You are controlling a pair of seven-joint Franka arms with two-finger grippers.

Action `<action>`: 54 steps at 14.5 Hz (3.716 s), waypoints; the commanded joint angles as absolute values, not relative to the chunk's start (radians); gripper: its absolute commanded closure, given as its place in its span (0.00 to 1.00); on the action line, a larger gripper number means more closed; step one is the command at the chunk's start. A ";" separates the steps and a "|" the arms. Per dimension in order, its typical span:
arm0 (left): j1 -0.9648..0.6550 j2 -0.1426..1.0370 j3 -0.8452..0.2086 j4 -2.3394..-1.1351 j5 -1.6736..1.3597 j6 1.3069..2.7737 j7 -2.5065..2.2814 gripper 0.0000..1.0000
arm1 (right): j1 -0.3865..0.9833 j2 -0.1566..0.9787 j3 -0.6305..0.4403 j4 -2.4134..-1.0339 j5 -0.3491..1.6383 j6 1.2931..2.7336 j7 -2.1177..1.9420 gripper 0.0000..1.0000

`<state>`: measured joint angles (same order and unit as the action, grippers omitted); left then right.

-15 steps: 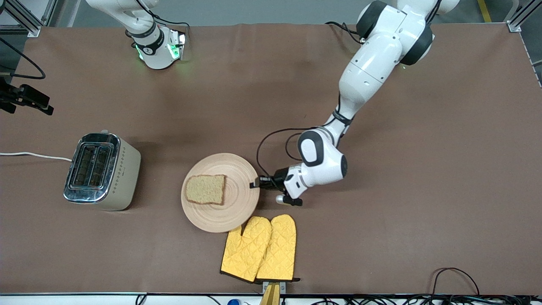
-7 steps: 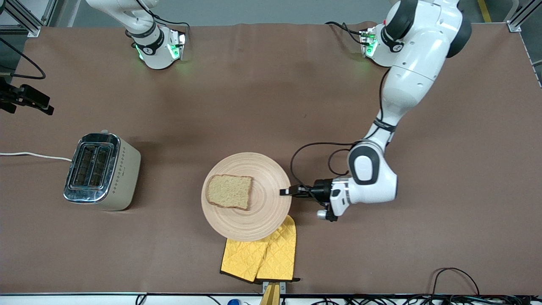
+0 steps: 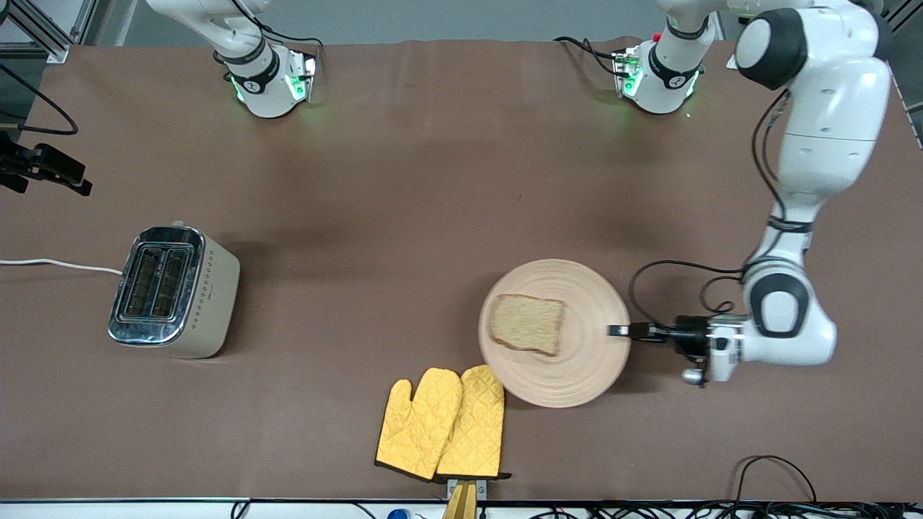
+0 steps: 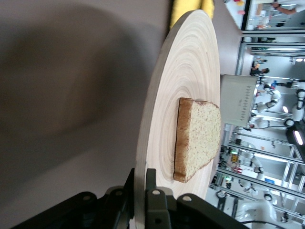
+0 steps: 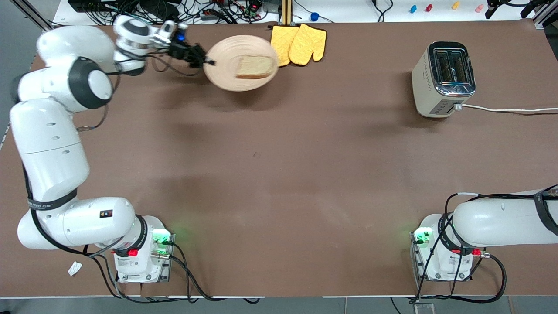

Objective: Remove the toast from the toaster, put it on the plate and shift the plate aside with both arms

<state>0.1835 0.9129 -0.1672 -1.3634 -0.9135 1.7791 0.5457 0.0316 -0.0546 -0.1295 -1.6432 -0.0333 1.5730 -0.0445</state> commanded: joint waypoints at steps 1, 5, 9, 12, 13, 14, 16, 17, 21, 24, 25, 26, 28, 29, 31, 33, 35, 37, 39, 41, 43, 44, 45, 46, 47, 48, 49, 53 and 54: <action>0.274 0.870 -0.186 -1.393 -0.817 1.717 0.555 1.00 | 0.017 -0.058 -0.121 -1.643 -0.023 1.566 -0.052 0.00; 0.385 0.876 -0.186 -1.388 -0.736 1.684 0.678 1.00 | 0.017 -0.058 -0.120 -1.643 -0.023 1.566 -0.052 0.00; 0.463 0.897 -0.184 -1.390 -0.698 1.684 0.817 1.00 | 0.017 -0.058 -0.120 -1.643 -0.023 1.566 -0.052 0.00; 0.500 0.910 -0.184 -1.390 -0.698 1.684 0.859 0.99 | 0.018 -0.058 -0.120 -1.641 -0.023 1.566 -0.052 0.00; 0.508 0.917 -0.184 -1.390 -0.696 1.684 0.859 0.96 | 0.018 -0.058 -0.120 -1.643 -0.023 1.566 -0.052 0.00; 0.508 0.919 -0.178 -1.390 -0.696 1.684 0.858 0.83 | 0.018 -0.058 -0.120 -1.643 -0.021 1.566 -0.052 0.00; 0.512 0.919 -0.175 -1.388 -0.695 1.686 0.853 0.02 | 0.018 -0.058 -0.120 -1.643 -0.023 1.566 -0.052 0.00; 0.517 0.917 -0.173 -1.388 -0.690 1.686 0.851 0.00 | 0.017 -0.058 -0.120 -1.643 -0.023 1.566 -0.052 0.00; 0.557 0.899 -0.173 -1.336 -0.531 1.687 0.844 0.00 | 0.017 -0.058 -0.120 -1.643 -0.023 1.566 -0.054 0.00; 0.560 0.867 -0.172 -1.269 -0.375 1.687 0.844 0.00 | 0.017 -0.058 -0.120 -1.643 -0.023 1.566 -0.054 0.00; 0.548 0.847 -0.175 -1.250 -0.317 1.687 0.838 0.00 | 0.017 -0.058 -0.120 -1.643 -0.023 1.566 -0.054 0.00; 0.534 0.798 -0.184 -1.240 -0.266 1.693 0.816 0.00 | 0.017 -0.058 -0.120 -1.643 -0.023 1.566 -0.054 0.00; 0.445 0.694 -0.186 -1.238 -0.166 1.695 0.720 0.00 | 0.015 -0.058 -0.120 -1.643 -0.023 1.568 -0.054 0.00; 0.390 0.627 -0.181 -1.239 -0.119 1.695 0.660 0.00 | 0.015 -0.058 -0.120 -1.641 -0.023 1.568 -0.054 0.00; 0.329 0.545 -0.187 -1.241 -0.074 1.689 0.585 0.00 | 0.015 -0.058 -0.121 -1.643 -0.023 1.568 -0.054 0.00; 0.267 0.497 -0.187 -1.241 -0.066 1.683 0.530 0.00 | 0.014 -0.057 -0.121 -1.641 -0.021 1.568 -0.054 0.00; 0.201 0.442 -0.187 -1.243 -0.020 1.660 0.419 0.00 | 0.009 -0.057 -0.121 -1.641 -0.021 1.569 -0.055 0.00; 0.143 0.390 -0.187 -1.241 0.015 1.594 0.240 0.00 | 0.008 -0.057 -0.121 -1.641 -0.021 1.569 -0.055 0.00; 0.114 0.329 -0.189 -1.243 0.035 1.553 0.122 0.00 | 0.008 -0.057 -0.121 -1.641 -0.021 1.569 -0.055 0.00; 0.091 0.293 -0.189 -1.243 0.038 1.520 0.037 0.00 | 0.005 -0.057 -0.121 -1.643 -0.021 1.569 -0.055 0.00; 0.094 0.276 -0.189 -1.243 0.035 1.499 0.002 0.00 | 0.005 -0.057 -0.121 -1.643 -0.021 1.569 -0.057 0.00; 0.089 0.259 -0.186 -1.246 0.031 1.496 0.005 0.00 | 0.005 -0.057 -0.121 -1.643 -0.021 1.569 -0.055 0.00; 0.080 0.243 -0.184 -1.252 0.031 1.494 0.014 0.00 | 0.005 -0.057 -0.121 -1.643 -0.021 1.569 -0.055 0.00; 0.059 0.224 -0.175 -1.261 0.032 1.493 0.014 0.00 | 0.003 -0.057 -0.121 -1.643 -0.021 1.569 -0.057 0.00; 0.045 0.209 -0.172 -1.265 0.035 1.493 0.014 0.00 | 0.005 -0.057 -0.121 -1.643 -0.021 1.569 -0.057 0.00; 0.032 0.181 -0.161 -1.294 0.037 1.491 0.012 0.00 | 0.005 -0.057 -0.121 -1.643 -0.021 1.569 -0.055 0.00; 0.017 0.135 -0.150 -1.363 0.037 1.509 0.011 0.00 | 0.005 -0.057 -0.121 -1.643 -0.021 1.569 -0.055 0.00; -0.009 0.045 -0.127 -1.492 0.038 1.586 0.000 0.00 | 0.005 -0.057 -0.121 -1.643 -0.021 1.569 -0.057 0.00; -0.009 0.007 -0.123 -1.552 0.040 1.632 0.000 0.00 | 0.003 -0.057 -0.121 -1.643 -0.021 1.569 -0.057 0.00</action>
